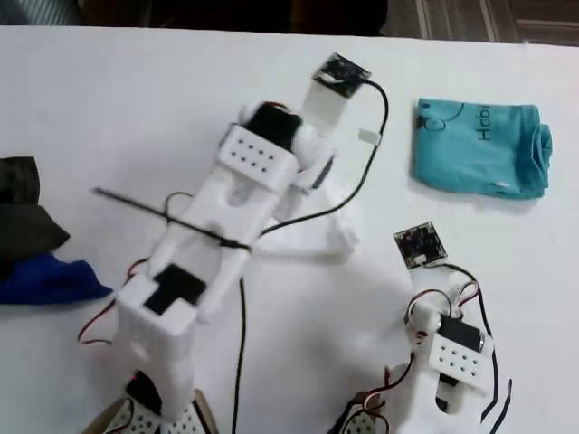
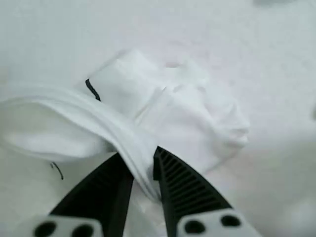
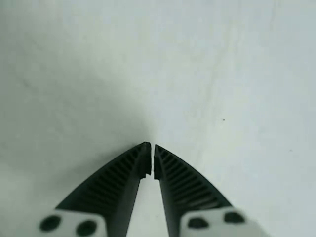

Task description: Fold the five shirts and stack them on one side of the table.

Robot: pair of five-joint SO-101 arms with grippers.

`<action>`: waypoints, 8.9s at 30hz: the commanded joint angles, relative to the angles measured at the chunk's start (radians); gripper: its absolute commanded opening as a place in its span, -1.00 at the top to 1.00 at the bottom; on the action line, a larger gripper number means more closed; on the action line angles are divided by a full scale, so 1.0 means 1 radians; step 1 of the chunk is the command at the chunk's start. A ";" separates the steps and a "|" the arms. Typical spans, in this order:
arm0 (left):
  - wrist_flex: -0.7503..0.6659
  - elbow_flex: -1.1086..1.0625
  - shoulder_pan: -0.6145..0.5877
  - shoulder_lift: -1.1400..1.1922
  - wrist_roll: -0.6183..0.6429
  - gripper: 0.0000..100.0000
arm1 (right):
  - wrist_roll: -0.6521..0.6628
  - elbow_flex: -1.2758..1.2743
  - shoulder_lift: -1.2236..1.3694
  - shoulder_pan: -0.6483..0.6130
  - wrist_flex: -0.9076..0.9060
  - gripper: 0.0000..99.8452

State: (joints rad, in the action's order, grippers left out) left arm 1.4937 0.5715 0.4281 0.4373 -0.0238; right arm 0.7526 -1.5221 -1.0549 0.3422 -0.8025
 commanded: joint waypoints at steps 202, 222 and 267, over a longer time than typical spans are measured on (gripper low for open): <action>-0.804 -1.540 -1.092 -0.744 -0.060 0.95 | -0.516 2.038 1.745 -0.490 -0.564 0.84; -0.806 -1.540 -1.091 -0.744 -0.060 0.95 | -0.453 2.269 1.624 -0.487 -0.665 0.96; -0.804 -1.540 -1.091 -0.744 -0.060 0.95 | -0.400 1.471 1.242 -0.570 -0.664 0.68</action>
State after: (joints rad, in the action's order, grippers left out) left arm 0.7050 -0.9843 -0.6613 -0.3053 -0.0959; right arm 0.3429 -0.0276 0.2539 -0.2271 -1.5129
